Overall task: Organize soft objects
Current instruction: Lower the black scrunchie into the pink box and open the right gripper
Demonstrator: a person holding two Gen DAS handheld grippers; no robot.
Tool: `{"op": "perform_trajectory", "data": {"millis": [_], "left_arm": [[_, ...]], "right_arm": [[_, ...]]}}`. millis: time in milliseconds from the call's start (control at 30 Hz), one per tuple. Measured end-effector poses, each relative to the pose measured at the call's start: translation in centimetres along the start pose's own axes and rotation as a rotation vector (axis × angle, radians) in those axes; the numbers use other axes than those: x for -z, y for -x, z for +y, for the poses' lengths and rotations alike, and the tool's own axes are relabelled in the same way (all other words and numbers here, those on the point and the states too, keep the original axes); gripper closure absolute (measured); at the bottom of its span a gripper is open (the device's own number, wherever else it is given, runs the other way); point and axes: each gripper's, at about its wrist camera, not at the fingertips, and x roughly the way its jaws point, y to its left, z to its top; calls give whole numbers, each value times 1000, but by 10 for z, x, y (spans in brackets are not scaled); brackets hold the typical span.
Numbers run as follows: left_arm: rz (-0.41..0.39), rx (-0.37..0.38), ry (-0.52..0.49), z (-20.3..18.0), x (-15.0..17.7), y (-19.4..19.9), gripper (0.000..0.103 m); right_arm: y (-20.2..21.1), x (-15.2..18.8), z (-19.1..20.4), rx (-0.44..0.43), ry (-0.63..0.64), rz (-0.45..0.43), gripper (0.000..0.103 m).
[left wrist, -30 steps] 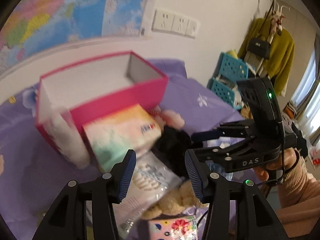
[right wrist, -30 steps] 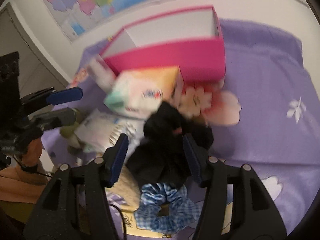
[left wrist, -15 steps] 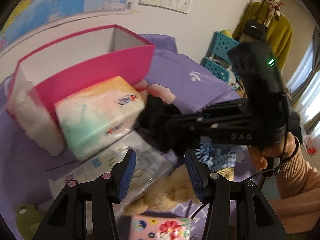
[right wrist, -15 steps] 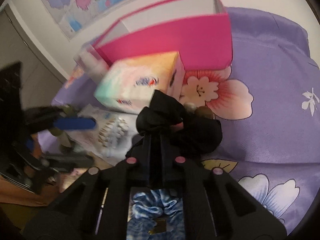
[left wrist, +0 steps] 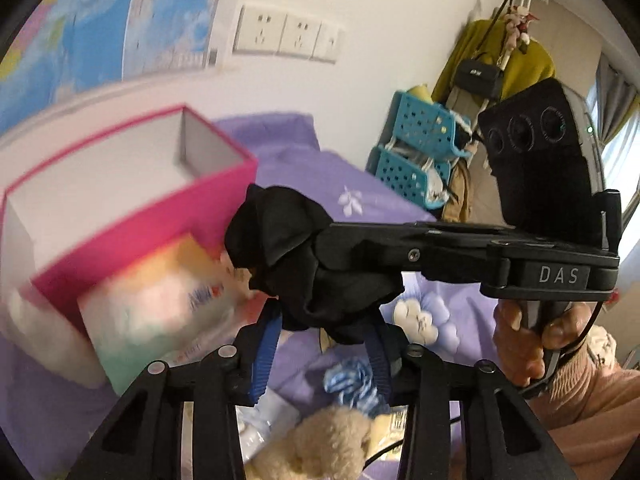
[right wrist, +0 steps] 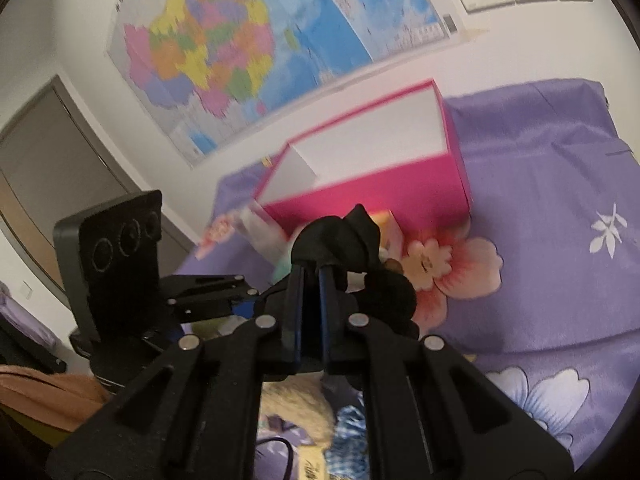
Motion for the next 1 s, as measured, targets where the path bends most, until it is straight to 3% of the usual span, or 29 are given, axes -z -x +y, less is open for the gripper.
{"op": "perform_trajectory", "data": {"millis": [233, 433, 633, 833, 1000], "left_arm": [[-81, -46, -34, 7, -44, 18, 66], [-113, -92, -15, 29, -80, 19, 66], [-98, -139, 60, 61, -102, 2, 66], [-27, -198, 158, 95, -105, -32, 66], [18, -256, 190, 107, -93, -46, 65]], "right_arm": [[5, -40, 8, -57, 9, -100, 95], [-3, -81, 14, -35, 52, -156, 95], [-30, -110, 4, 47, 70, -167, 95], [-68, -121, -13, 170, 95, -126, 95], [-95, -117, -31, 267, 71, -57, 81]]}}
